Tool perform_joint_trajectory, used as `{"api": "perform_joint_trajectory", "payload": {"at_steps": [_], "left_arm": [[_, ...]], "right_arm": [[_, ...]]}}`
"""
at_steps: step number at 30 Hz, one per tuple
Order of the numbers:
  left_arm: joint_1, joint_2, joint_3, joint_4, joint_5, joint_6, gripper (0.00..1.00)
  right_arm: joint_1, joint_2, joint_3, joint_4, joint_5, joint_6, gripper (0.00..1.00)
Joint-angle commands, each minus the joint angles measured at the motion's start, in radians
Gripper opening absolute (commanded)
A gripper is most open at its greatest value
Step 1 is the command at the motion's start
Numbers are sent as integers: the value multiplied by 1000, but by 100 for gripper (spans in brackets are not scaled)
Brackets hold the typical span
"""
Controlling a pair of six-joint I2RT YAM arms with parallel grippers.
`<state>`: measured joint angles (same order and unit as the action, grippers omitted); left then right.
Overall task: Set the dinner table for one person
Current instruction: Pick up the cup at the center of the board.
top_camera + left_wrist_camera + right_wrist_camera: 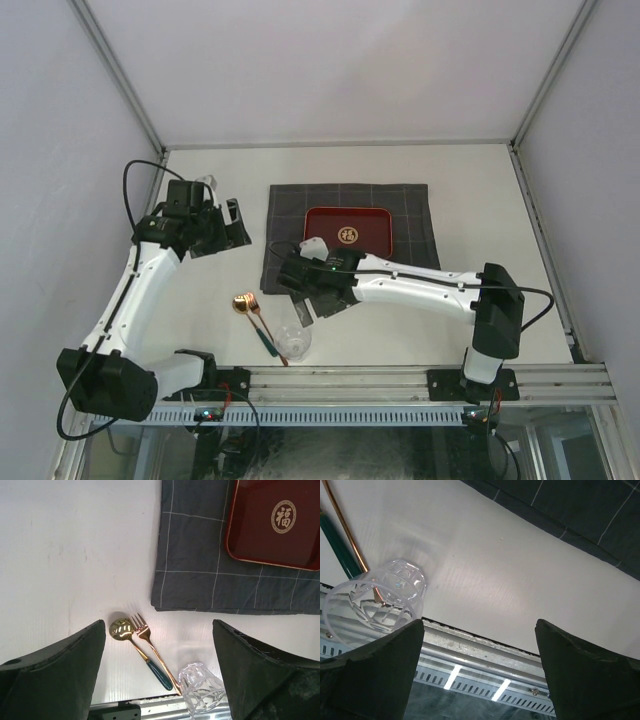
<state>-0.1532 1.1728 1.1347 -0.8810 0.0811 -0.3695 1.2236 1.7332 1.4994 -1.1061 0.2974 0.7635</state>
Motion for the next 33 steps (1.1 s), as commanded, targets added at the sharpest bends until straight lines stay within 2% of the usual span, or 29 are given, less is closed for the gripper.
{"api": "perform_joint_trajectory", "payload": {"at_steps": [1, 18, 25, 33], "left_arm": [[21, 2, 18, 16, -11, 27, 91], [31, 10, 7, 22, 9, 33, 91], [31, 2, 4, 23, 7, 33, 91], [33, 4, 2, 21, 12, 35, 91]], "right_arm": [[27, 11, 78, -73, 52, 13, 93], [103, 37, 75, -8, -40, 27, 93], [106, 68, 62, 47, -67, 15, 97], [99, 113, 59, 70, -87, 0, 93]]}}
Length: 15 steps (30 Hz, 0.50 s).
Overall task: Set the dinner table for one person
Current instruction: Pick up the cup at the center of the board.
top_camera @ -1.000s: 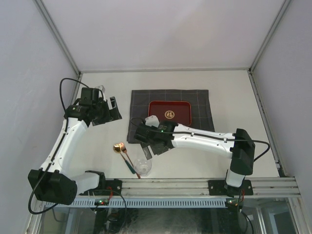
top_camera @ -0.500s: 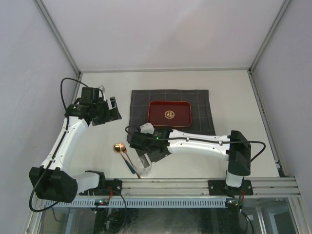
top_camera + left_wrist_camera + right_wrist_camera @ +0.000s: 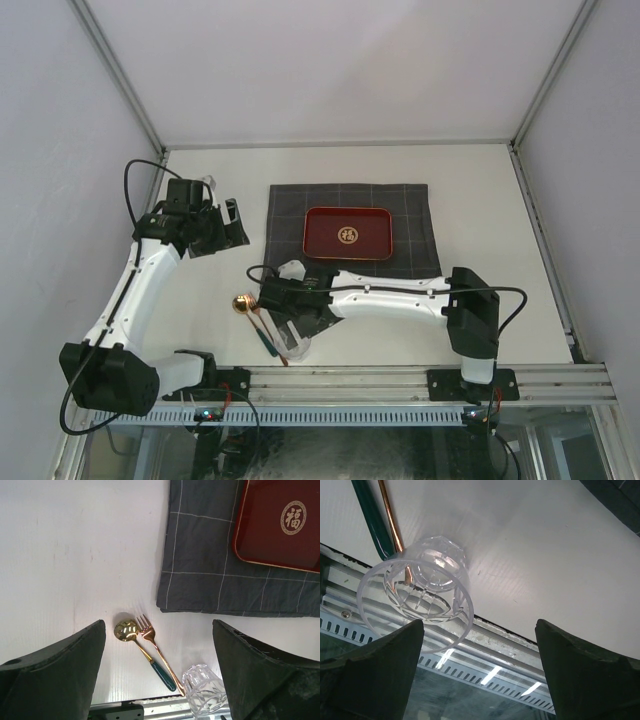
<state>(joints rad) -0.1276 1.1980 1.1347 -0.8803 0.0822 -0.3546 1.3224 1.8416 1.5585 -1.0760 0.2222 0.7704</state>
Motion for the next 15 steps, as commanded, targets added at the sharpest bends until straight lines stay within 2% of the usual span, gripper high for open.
{"api": "perform_joint_trajectory", "payload": {"at_steps": [1, 5, 15], "left_arm": [[6, -22, 2, 20, 12, 20, 91], [6, -20, -1, 20, 16, 20, 91], [6, -18, -6, 21, 15, 22, 91]], "right_arm": [[-2, 7, -5, 45, -18, -8, 92], [-9, 21, -22, 72, -34, -12, 89], [-27, 51, -17, 80, -54, -26, 69]]}}
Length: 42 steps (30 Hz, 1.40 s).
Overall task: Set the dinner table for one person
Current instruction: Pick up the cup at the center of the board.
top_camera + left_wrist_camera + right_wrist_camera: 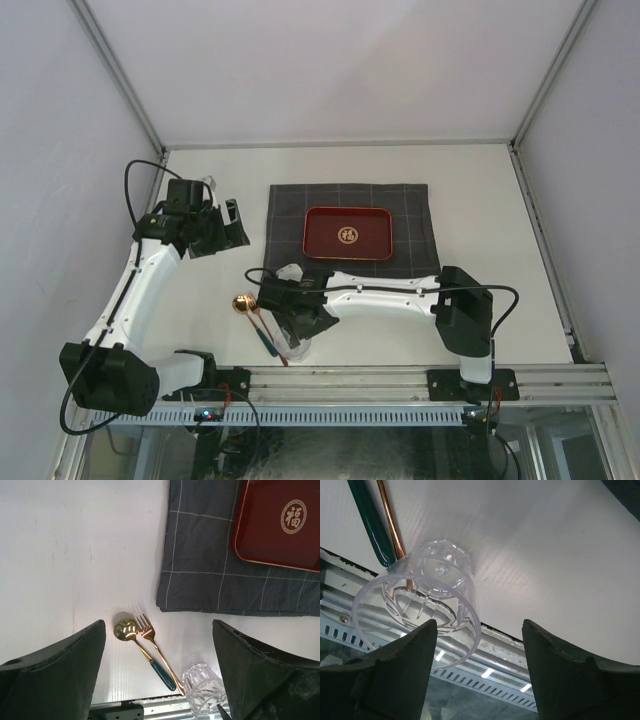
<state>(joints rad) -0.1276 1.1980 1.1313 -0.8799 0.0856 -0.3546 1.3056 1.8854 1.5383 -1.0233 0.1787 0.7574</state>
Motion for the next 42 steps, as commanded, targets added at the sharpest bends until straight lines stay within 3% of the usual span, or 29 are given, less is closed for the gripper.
{"api": "perform_joint_trajectory", "payload": {"at_steps": [1, 8, 20, 28, 42], "left_arm": [[6, -18, -3, 21, 13, 22, 90], [5, -16, -8, 24, 15, 23, 90], [6, -13, -10, 27, 19, 23, 90], [6, -11, -14, 32, 25, 25, 88], [6, 22, -11, 39, 41, 27, 83]], "right_arm": [[-12, 10, 2, 30, -11, -15, 67], [-14, 20, 3, 36, -19, -20, 48], [-17, 37, 19, 25, -27, -27, 0], [-16, 36, 23, 22, -23, -27, 0], [-74, -31, 108, -91, 113, -109, 0]]}}
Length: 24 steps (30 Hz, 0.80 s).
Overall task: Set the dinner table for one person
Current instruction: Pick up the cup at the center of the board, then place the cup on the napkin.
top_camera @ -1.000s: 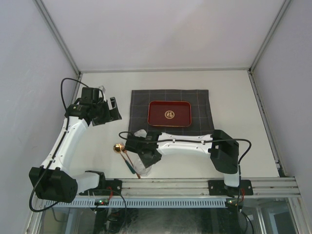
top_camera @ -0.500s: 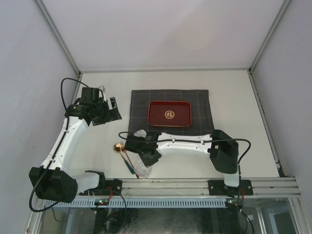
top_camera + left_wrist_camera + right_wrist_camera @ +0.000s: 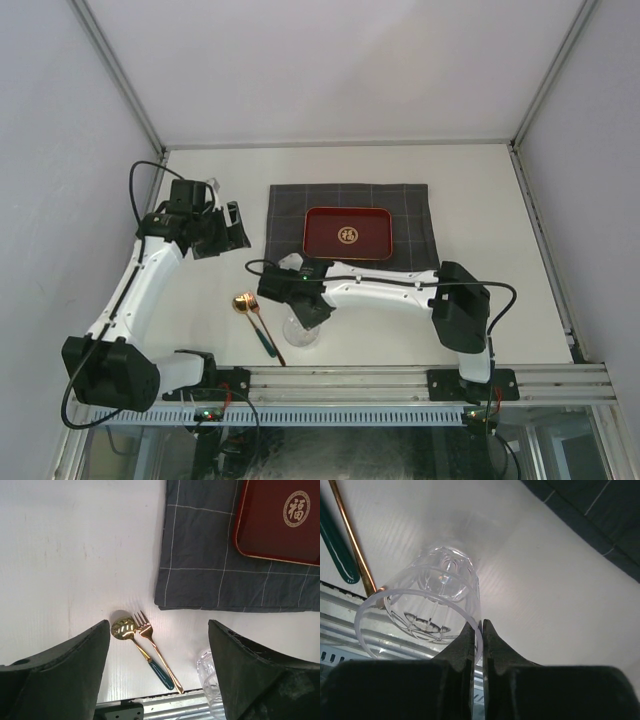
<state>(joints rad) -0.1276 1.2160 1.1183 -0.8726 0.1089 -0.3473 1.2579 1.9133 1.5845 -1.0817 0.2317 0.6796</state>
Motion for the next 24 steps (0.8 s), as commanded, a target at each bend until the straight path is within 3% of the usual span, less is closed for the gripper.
{"api": "perform_joint_trajectory", "payload": {"at_steps": [1, 9, 24], "left_arm": [[6, 7, 4, 33, 21, 20, 82], [7, 31, 9, 41, 32, 22, 80], [20, 95, 54, 33, 28, 20, 77]], "right_arm": [[-31, -63, 78, -43, 70, -34, 0], [-132, -108, 149, -111, 120, -84, 0], [-577, -170, 155, 20, 114, -260, 0]]}}
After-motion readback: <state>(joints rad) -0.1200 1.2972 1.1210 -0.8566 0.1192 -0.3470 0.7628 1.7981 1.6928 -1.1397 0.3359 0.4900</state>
